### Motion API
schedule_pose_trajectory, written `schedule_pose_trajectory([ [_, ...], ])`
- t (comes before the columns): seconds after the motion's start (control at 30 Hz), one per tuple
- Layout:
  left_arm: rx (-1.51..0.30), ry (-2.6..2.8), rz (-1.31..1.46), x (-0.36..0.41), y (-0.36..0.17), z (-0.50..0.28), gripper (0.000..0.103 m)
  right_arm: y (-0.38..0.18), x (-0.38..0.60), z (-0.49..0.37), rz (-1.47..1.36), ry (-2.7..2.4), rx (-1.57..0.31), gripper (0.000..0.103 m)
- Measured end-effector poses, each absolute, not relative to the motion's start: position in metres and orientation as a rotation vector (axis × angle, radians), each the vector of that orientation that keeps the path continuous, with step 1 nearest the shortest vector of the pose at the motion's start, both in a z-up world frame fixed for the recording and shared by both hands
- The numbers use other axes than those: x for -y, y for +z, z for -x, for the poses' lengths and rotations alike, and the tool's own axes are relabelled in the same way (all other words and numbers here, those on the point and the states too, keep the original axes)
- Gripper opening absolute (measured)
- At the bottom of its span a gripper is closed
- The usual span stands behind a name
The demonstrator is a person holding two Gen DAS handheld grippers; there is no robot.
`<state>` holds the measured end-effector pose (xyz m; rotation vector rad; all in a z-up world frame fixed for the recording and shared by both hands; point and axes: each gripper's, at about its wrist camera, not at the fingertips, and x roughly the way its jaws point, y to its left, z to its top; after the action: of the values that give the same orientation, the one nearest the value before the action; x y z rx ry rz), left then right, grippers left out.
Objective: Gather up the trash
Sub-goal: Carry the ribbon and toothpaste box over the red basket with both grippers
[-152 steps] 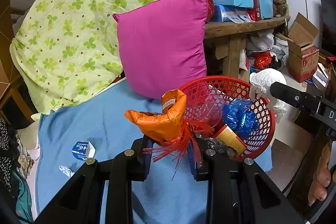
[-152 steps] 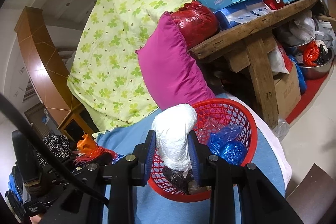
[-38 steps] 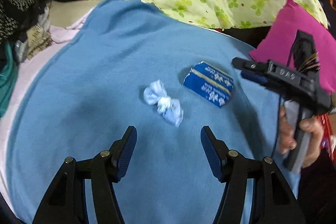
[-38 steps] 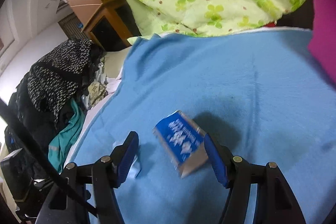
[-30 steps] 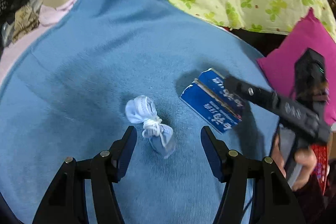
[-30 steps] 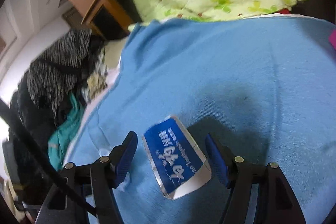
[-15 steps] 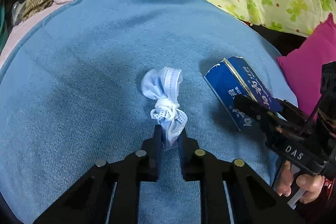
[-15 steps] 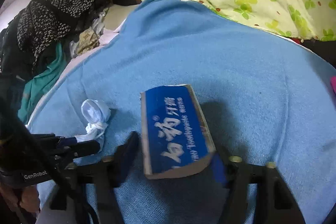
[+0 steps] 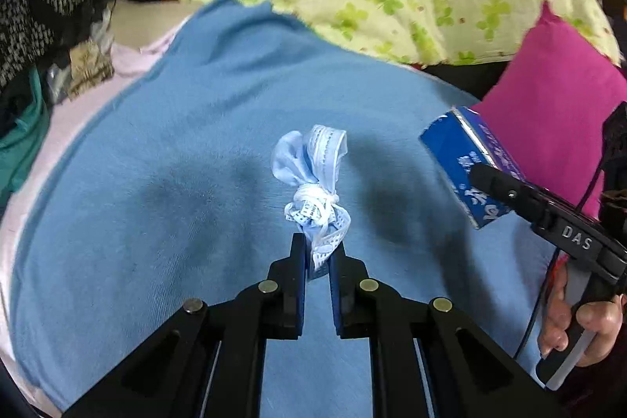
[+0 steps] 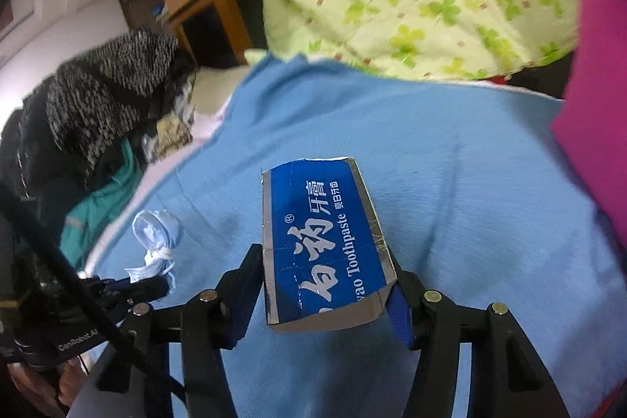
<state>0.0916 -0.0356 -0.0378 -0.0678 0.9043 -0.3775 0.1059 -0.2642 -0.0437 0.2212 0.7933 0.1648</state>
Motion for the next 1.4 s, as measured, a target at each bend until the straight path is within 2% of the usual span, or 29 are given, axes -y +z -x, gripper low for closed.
schedule_pose_trajectory([
  [0.43, -0.667, -0.534, -0.075, 0.087, 0.053, 0.021, 0.012, 0.044, 0.32, 0.116, -0.36, -0.069, -0.478, 0.06],
  [0.7, -0.545, -0.616, -0.152, 0.128, 0.097, 0.086, 0.012, 0.091, 0.355, 0.215, -0.357, -0.181, -0.379, 0.06],
  [1.03, -0.466, -0.67, -0.239, 0.17, 0.123, 0.136, 0.012, 0.114, 0.382, 0.279, -0.378, -0.257, -0.286, 0.06],
  [1.4, -0.433, -0.712, -0.302, 0.204, 0.125, 0.152, 0.012, 0.11, 0.403, 0.304, -0.424, -0.314, -0.251, 0.06],
])
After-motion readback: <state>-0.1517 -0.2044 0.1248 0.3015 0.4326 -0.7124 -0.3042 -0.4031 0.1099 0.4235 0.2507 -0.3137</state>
